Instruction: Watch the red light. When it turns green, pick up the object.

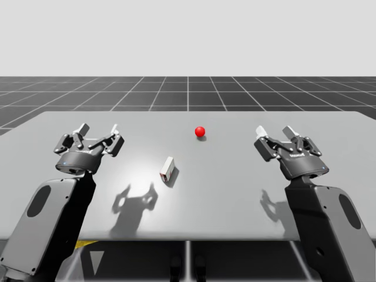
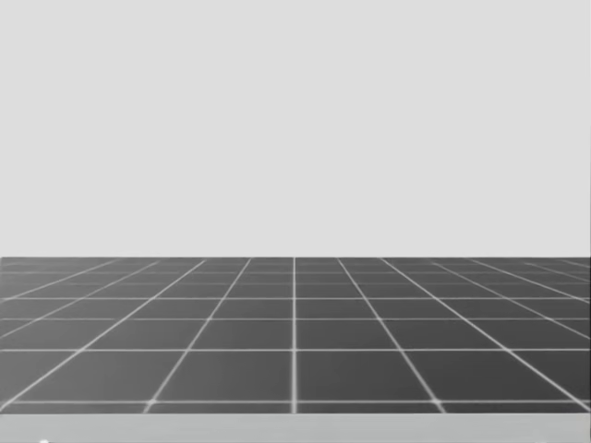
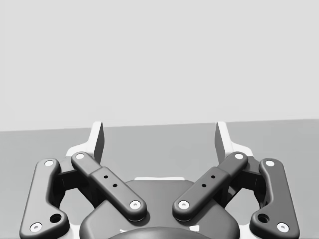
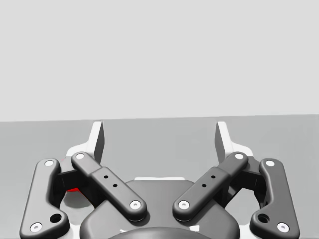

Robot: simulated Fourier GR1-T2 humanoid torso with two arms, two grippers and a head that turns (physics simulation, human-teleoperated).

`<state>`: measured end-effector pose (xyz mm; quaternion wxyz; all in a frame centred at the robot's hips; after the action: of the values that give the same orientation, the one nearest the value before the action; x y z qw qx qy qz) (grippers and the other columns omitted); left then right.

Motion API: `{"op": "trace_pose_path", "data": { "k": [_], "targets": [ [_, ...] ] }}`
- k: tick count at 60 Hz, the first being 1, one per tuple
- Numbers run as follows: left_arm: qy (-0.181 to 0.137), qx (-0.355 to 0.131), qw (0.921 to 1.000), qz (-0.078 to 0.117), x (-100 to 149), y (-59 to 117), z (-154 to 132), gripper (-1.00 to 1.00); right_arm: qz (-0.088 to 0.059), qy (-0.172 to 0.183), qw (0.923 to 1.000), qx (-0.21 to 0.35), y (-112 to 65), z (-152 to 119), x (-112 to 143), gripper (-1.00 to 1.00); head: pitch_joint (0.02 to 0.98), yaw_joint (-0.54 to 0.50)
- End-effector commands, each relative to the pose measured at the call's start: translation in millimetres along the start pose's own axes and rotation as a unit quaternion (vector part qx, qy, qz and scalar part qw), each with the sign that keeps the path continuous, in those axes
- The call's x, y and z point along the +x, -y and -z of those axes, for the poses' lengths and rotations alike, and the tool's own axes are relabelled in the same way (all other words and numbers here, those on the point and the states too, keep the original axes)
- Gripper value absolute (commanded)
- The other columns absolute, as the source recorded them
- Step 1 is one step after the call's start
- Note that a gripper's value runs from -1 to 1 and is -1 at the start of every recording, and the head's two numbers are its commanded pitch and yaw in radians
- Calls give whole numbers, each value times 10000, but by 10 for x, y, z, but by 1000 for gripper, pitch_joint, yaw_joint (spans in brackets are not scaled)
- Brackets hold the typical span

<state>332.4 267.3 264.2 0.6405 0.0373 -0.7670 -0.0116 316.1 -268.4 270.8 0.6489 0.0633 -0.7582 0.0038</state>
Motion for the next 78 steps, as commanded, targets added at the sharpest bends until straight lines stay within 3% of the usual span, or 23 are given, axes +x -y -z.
{"op": "trace_pose_path", "data": {
  "k": [1, 9, 11, 14, 41, 59, 78],
  "targets": [
    [-238, 36, 9997, 63, -139, -86, 69, -1000, 56, -180, 9996, -194, 80, -1, -95, -1000, 63, -4],
    [-239, 21, 9997, 62, -140, -81, 66, -1000, 43, -130, 9999, 30, 91, 18, -78, -1000, 68, -4],
    [-241, 15, 9997, 58, -141, -82, 66, -1000, -65, -261, 9996, -70, 90, 23, -76, -1000, 73, -4],
    [-244, 15, 9997, 55, -141, -83, 67, -1000, -15, -229, 9997, -11, 94, 18, -74, -1000, 89, -4],
    [-273, -31, 9996, 103, -151, -79, 76, -1000, -89, -228, 9997, -67, 89, 20, -83, -1000, 393, 21],
    [-282, -61, 9995, 129, -151, -74, 78, -1000, -97, -226, 9997, -67, 99, 26, -82, -1000, 554, -63],
    [-282, -61, 9995, 129, -151, -74, 78, -1000, -100, -219, 9997, -71, 110, 31, -77, -1000, 594, -88]
  ]
}}
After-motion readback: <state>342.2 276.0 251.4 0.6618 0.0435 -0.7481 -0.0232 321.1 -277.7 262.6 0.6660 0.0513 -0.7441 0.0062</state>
